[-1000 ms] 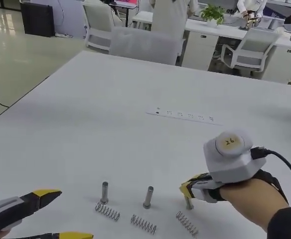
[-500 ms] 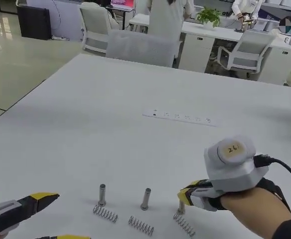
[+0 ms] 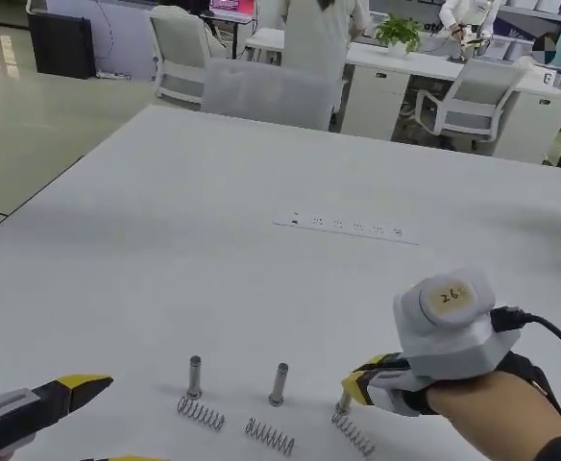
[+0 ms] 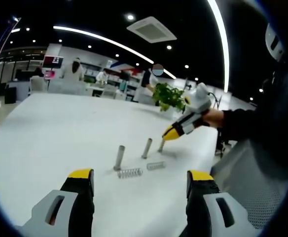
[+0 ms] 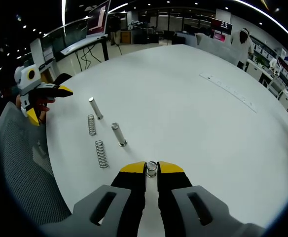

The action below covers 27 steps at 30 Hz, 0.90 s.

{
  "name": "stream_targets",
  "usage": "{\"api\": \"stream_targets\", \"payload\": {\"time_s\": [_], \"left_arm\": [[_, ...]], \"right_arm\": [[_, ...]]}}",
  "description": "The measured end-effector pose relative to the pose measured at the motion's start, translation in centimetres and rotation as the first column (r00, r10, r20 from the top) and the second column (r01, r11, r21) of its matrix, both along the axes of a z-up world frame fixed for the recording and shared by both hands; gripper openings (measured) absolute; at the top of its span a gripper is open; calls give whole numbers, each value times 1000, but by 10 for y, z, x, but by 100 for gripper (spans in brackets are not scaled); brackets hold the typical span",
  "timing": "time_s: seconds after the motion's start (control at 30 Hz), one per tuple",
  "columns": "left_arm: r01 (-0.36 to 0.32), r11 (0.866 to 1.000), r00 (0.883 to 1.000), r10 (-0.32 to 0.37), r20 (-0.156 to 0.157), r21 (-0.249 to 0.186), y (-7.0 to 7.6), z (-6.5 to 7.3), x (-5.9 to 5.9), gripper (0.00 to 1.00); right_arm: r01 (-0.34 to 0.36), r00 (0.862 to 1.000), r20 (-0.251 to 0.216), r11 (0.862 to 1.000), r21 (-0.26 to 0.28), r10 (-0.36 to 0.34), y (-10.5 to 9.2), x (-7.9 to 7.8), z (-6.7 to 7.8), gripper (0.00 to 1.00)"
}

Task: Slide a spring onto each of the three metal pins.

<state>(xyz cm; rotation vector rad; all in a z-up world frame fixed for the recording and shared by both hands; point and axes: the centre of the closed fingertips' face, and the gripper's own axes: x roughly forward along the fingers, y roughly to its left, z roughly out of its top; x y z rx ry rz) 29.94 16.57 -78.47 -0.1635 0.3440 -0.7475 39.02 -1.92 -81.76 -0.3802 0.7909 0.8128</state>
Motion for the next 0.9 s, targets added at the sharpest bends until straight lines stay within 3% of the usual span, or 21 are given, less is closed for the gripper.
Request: {"api": "stream_targets", "payload": {"time_s": [0.9], "left_arm": [[1, 1000, 1000, -1, -1, 2, 0, 0, 0, 73]], "right_arm": [[-31, 999, 14, 1000, 2, 31, 2, -3, 0, 6]]}}
